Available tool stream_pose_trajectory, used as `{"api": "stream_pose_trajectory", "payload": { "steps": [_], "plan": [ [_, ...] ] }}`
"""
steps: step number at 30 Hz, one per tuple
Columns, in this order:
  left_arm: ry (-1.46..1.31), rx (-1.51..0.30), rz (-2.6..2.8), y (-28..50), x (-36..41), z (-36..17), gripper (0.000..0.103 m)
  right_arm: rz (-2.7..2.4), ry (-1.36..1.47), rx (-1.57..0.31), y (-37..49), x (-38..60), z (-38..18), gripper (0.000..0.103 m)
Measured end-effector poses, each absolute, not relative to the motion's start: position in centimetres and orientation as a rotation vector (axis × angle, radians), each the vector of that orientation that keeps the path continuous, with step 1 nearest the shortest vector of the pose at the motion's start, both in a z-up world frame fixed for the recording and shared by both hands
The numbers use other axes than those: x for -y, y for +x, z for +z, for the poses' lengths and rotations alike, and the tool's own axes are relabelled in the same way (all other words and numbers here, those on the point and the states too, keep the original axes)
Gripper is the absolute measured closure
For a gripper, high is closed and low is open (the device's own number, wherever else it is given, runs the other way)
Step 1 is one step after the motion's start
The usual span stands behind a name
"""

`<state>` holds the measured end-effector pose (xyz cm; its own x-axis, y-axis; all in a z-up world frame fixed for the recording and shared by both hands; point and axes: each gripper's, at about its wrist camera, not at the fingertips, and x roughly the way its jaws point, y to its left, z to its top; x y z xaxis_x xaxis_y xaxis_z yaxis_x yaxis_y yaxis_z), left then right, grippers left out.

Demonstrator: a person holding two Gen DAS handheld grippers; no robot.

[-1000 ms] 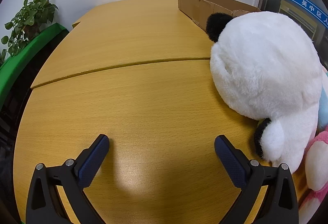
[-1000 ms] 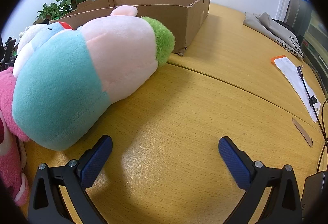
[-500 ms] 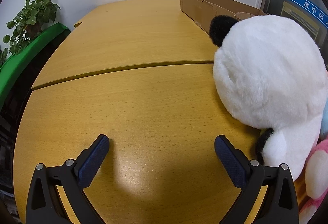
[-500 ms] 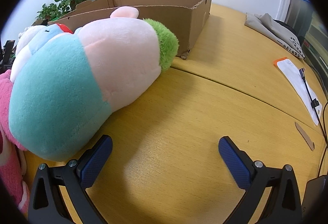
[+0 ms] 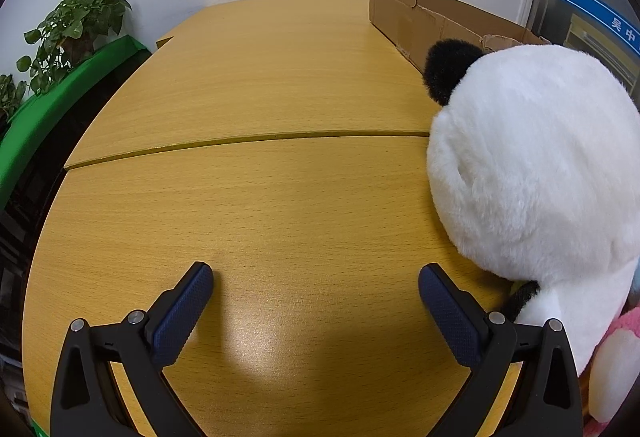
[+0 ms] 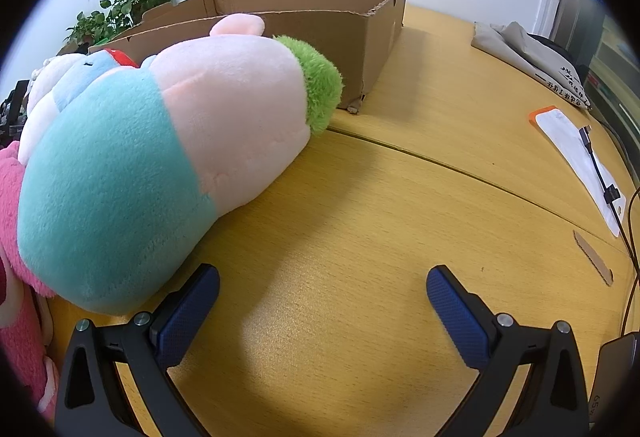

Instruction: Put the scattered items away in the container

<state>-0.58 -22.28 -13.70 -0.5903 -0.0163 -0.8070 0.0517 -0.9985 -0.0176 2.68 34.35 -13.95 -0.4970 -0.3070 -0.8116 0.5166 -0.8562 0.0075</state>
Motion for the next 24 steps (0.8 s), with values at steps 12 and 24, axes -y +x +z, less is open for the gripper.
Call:
{"api": "stream_pose_trajectory", "payload": {
  "steps": [12,24],
  "plan": [
    [1.402,-0.062,-2.765,-0.3,22.14,-13.68,0.0,-2.356,1.211,-0.315,1.99,-34.43,-13.92,0.0],
    [1.399,-0.067,-2.76,-0.62,22.46,-13.66,0.0,-2.355,1.21,-0.316,1.99,-34.43,-13.93,0.0]
  ]
}}
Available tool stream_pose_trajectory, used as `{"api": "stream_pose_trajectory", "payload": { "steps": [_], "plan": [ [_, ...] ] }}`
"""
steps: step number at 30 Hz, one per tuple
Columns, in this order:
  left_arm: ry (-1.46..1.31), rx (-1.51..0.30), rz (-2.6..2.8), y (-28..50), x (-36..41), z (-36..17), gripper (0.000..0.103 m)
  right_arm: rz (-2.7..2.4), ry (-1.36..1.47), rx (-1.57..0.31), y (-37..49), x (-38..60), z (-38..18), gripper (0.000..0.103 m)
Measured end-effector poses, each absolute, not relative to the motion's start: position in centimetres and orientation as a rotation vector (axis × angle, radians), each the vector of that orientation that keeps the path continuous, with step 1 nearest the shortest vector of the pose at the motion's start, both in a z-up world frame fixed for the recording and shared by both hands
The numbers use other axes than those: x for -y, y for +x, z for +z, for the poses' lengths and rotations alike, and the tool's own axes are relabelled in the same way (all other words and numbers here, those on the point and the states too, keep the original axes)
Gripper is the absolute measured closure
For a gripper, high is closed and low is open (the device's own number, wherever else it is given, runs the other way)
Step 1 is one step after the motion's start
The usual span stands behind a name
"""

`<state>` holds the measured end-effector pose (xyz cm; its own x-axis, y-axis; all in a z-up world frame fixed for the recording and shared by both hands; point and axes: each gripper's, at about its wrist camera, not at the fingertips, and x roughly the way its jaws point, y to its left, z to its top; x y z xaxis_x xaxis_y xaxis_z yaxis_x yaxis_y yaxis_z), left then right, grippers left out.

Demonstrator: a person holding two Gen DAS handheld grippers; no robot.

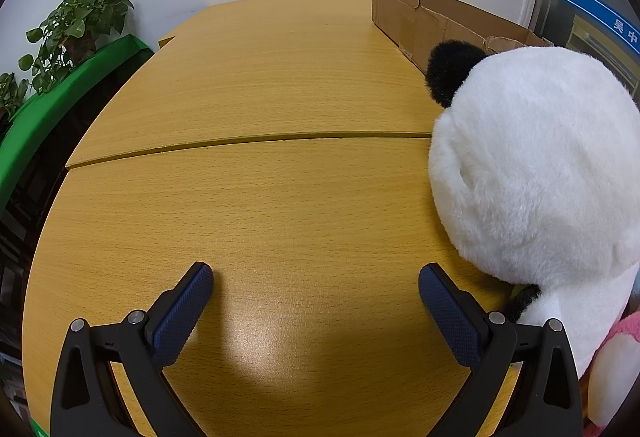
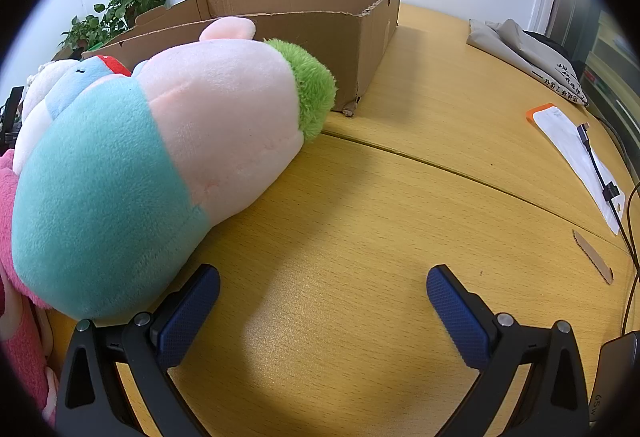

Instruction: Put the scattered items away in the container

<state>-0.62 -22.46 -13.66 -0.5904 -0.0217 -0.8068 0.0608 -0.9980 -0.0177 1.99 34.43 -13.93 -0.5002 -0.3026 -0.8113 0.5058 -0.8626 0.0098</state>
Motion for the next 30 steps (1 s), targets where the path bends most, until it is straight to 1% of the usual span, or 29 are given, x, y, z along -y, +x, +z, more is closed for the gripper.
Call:
{"api": "stream_pose_trajectory", "payload": {
  "steps": [19,21,23,24,26,30],
  "plan": [
    [1.403,-0.069,-2.771,-0.3,22.3,-13.7,0.0,-2.363,1.212,-0.318,1.7,-34.6,-13.8,0.0],
    [1.403,-0.135,-2.804,0.6,22.3,-13.3,0.0,-2.392,1.225,-0.311,2.1,-34.8,-13.8,0.001],
    [1.359,-0.309,-2.834,2.2,22.7,-12.6,0.0,-2.445,1.256,-0.313,2.9,-35.2,-13.6,0.001],
    [1.316,-0.367,-2.837,3.2,22.7,-12.0,0.0,-2.482,1.261,-0.337,3.7,-35.4,-13.4,0.0],
    [1.233,-0.359,-2.815,4.9,22.6,-10.5,0.0,-2.552,1.226,-0.374,5.8,-35.9,-12.4,0.001],
    [1.07,-0.258,-2.774,8.2,21.5,-6.7,0.0,-2.625,1.136,-0.306,9.3,-37.5,-9.1,0.001]
  ]
}}
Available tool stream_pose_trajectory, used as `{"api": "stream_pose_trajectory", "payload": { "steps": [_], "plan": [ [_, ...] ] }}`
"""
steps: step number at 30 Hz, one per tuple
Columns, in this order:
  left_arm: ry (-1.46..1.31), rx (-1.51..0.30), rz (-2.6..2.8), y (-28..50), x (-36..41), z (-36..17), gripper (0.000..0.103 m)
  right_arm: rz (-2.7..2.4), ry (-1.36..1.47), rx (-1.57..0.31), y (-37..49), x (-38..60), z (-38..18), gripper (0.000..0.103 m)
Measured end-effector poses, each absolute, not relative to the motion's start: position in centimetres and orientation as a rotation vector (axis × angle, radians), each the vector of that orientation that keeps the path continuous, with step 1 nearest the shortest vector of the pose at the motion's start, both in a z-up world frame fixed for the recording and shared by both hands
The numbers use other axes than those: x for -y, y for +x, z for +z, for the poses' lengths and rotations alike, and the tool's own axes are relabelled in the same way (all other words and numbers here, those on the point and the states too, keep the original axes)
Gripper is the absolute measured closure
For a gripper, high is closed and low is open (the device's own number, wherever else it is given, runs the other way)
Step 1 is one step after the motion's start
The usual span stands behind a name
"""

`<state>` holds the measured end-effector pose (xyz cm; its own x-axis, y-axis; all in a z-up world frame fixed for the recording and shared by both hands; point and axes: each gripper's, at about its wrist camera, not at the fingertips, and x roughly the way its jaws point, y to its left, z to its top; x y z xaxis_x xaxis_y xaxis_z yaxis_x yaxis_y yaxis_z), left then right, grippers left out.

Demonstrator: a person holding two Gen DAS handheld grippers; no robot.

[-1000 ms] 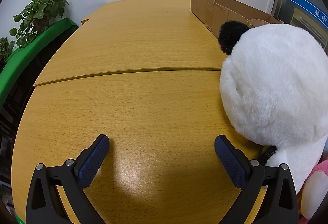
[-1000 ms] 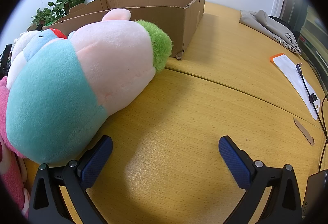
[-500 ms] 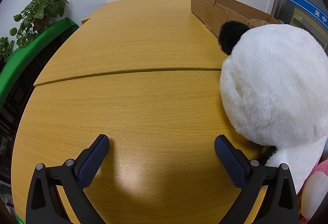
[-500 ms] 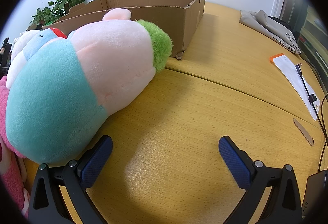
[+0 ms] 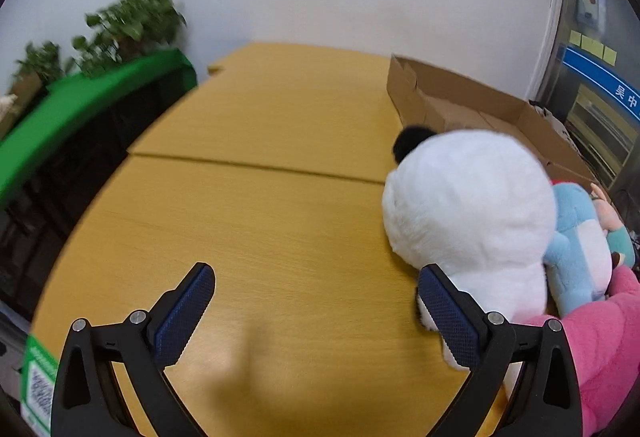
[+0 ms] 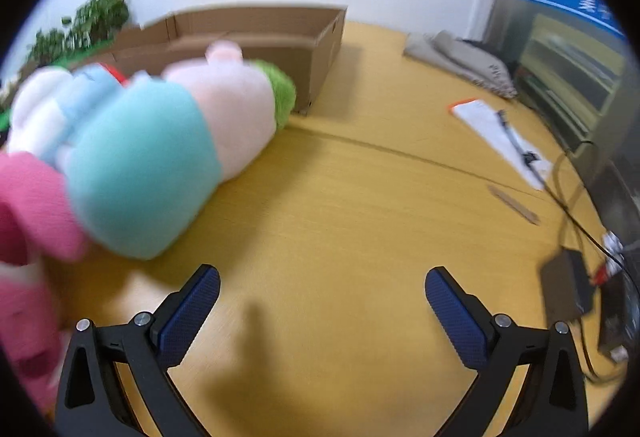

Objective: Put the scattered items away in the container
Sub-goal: 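Move both grippers toward the large pink plush bear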

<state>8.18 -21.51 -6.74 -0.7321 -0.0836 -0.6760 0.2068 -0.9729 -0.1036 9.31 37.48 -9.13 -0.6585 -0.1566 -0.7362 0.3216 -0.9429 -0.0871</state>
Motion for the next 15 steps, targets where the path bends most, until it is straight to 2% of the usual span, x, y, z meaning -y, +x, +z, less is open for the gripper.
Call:
{"api": "stream_pose_trajectory", "payload": {
  "steps": [5,6,9,10,12,13,15],
  "plan": [
    [0.994,-0.177,-2.8,9.7,18.9,-3.6,0.0,-2.72,0.975,-0.226,12.1,-38.8,-4.5,0.0],
    [0.929,-0.199,-2.811,9.7,18.6,-2.8,0.0,-2.73,0.95,-0.204,12.5,-38.8,-4.0,0.0],
    [0.807,-0.415,-2.771,9.2,18.7,-2.2,0.0,-2.745,0.881,-0.134,14.1,-38.2,-2.7,0.0],
    [0.854,-0.4,-2.79,9.4,18.1,-2.5,0.0,-2.75,0.874,-0.137,14.3,-37.8,-2.4,0.0],
    [0.801,-0.24,-2.921,11.9,16.7,-3.8,0.0,-2.786,0.862,-0.148,14.7,-37.1,-1.4,0.0],
    [0.819,-0.242,-2.914,12.7,16.9,-4.9,0.0,-2.796,0.858,-0.113,15.0,-37.1,-0.9,0.0],
    [0.897,-0.439,-2.822,12.8,18.2,-6.7,0.0,-2.77,0.871,0.008,15.1,-37.1,0.1,0.0]
  ]
}}
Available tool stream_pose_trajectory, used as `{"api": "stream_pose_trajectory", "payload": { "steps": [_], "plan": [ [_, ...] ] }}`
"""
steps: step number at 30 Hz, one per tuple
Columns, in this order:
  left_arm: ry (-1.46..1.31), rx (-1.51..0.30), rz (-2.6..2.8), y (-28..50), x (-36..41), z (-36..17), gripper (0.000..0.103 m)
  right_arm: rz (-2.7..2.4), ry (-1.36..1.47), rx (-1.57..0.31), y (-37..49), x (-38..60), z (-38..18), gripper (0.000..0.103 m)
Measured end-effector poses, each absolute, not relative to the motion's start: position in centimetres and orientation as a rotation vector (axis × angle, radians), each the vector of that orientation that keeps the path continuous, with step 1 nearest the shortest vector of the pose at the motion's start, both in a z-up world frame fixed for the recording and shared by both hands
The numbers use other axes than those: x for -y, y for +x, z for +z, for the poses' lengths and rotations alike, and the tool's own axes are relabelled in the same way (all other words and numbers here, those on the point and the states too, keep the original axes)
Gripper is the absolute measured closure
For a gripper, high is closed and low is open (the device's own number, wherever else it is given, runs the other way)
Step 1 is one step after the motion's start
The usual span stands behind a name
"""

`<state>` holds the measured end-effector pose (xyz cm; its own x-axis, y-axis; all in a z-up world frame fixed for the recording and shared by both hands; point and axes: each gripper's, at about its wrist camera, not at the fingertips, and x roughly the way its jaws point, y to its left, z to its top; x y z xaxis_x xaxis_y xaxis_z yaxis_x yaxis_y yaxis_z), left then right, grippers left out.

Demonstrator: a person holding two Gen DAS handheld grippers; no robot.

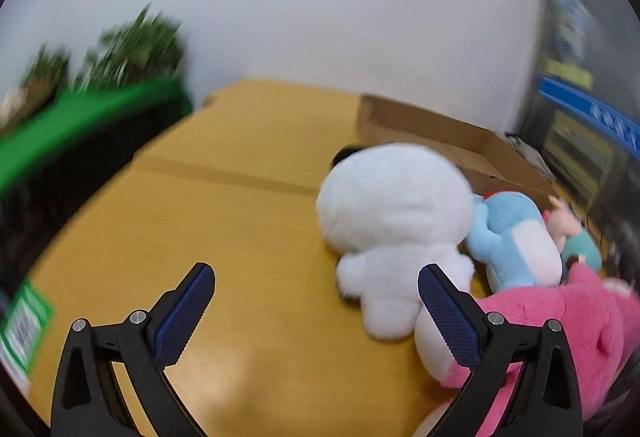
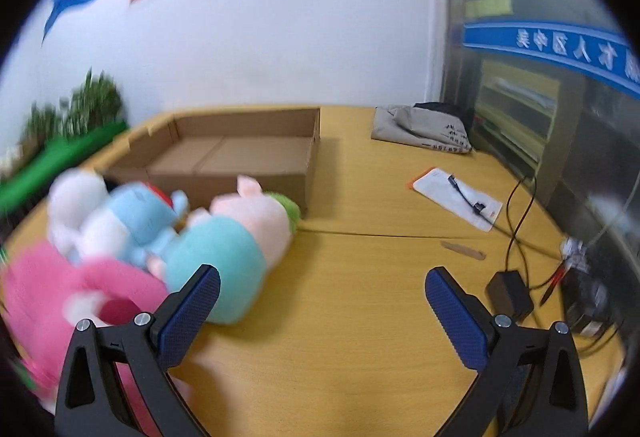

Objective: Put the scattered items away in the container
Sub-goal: 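Move both grippers toward the large pink plush bear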

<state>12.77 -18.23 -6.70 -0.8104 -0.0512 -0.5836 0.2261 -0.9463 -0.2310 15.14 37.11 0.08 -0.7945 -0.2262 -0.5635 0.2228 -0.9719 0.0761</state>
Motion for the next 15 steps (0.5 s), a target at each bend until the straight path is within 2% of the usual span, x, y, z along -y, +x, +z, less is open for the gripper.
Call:
{"api": "stream_pose_trajectory", "payload": {
  "steps": [2,10,15],
  "plan": [
    [0.886,-0.535,-2.793,12.3,18.4,-7.0,0.0,-2.732,0.882,0.052,15.0,-36.4,0.8,0.0],
    [0.965,-0.405,-2.881,12.1,15.2,-5.4,0.0,-2.626,0.974,-0.022,15.4,-30.4,-2.2,0.0],
    [1.043,-0.452,-2.969,12.7,13.6,-4.4,0.0,-2.606,0.965,0.035,17.6,-28.4,-2.5,0.0]
  ]
}}
